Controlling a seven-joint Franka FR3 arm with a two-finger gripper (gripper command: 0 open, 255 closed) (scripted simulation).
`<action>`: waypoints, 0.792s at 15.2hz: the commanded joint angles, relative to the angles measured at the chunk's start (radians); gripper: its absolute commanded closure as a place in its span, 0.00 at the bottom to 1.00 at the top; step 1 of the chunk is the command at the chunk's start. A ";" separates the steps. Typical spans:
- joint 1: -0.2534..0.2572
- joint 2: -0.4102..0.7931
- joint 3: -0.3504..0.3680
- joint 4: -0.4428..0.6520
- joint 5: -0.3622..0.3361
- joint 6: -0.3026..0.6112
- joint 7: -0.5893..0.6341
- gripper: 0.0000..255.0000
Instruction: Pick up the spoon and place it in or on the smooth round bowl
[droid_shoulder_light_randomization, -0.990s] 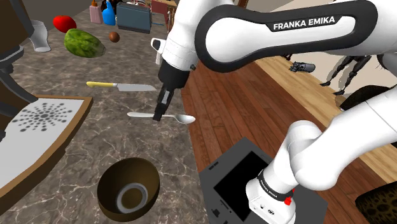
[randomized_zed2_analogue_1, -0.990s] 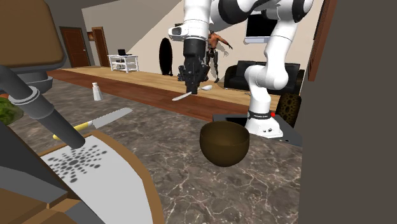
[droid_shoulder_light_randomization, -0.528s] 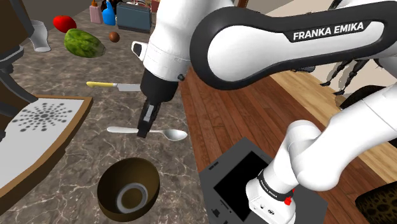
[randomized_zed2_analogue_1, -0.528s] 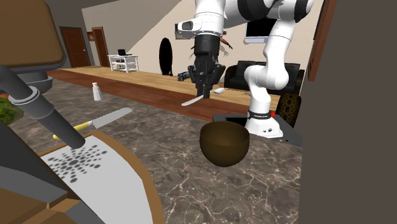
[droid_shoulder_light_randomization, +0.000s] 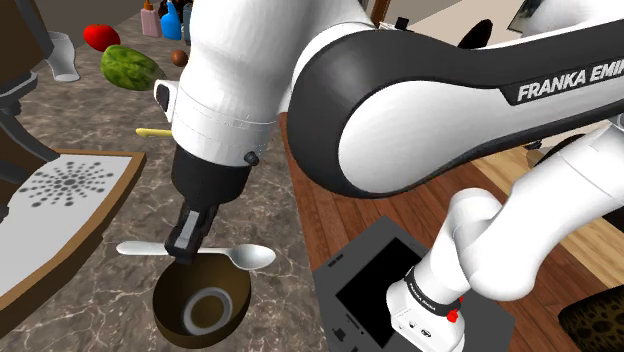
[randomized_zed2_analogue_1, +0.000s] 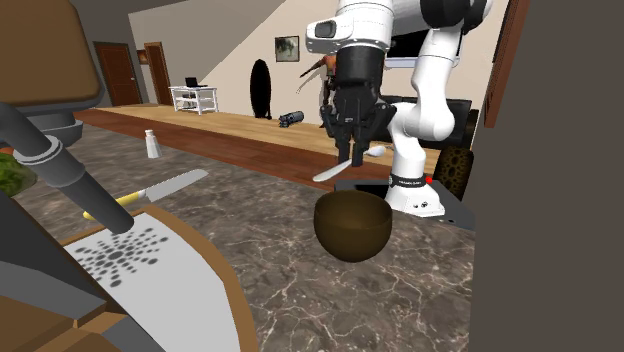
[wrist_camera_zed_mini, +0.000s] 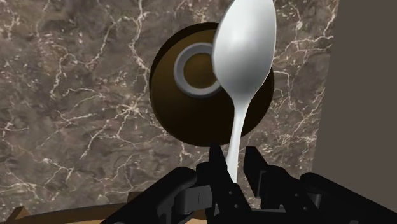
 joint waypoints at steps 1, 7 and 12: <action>0.004 0.015 0.013 -0.007 -0.005 0.023 0.017 1.00; 0.006 0.038 0.023 -0.067 -0.005 0.106 0.014 1.00; 0.007 0.064 0.031 -0.112 -0.008 0.176 0.013 1.00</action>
